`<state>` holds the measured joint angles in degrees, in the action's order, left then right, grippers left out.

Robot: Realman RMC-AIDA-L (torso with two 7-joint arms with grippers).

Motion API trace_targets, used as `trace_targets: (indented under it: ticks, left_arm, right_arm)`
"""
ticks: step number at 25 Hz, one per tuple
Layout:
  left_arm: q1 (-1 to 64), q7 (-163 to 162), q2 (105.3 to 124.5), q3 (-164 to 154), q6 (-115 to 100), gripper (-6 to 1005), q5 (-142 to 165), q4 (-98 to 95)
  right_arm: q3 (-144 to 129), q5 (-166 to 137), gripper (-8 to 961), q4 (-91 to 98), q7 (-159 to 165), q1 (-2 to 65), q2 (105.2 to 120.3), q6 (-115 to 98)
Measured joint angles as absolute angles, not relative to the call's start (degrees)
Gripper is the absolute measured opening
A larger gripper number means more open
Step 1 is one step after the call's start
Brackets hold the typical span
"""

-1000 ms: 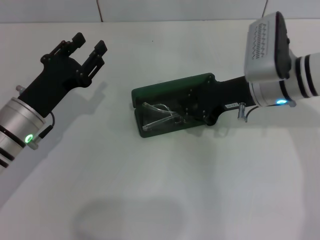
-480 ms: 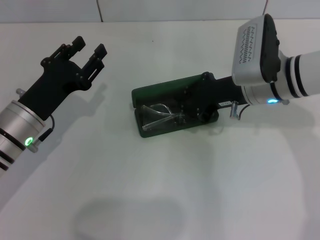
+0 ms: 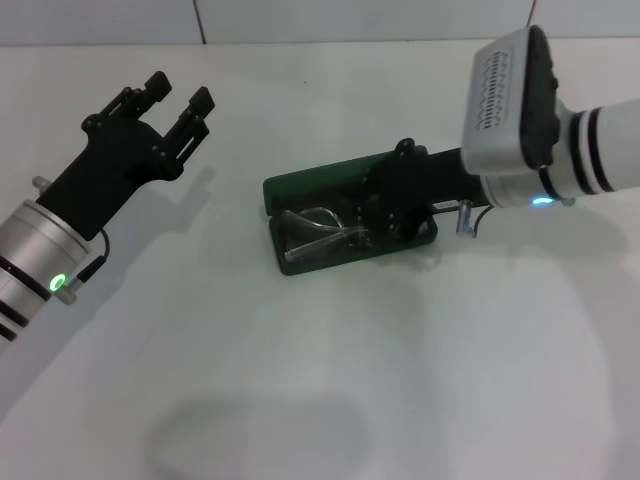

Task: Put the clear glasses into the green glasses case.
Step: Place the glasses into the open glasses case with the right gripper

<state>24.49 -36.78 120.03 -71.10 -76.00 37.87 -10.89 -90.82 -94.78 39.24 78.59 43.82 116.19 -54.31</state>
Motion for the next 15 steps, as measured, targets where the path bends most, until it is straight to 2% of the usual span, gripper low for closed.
trace_targets:
  ticks: [8, 15]
  left_arm:
    - [24.7, -36.5, 120.06, -71.1, -75.8, 578, 37.9, -10.9]
    - [24.7, -36.5, 120.06, -71.1, -75.6, 578, 37.9, -10.9]
  right_arm:
    - [-98.6, -93.3, 206, 38.6, 78.8, 45.5, 116.19, -47.0]
    - [-98.5, -91.9, 209, 40.4, 78.6, 44.3, 116.16, -46.7]
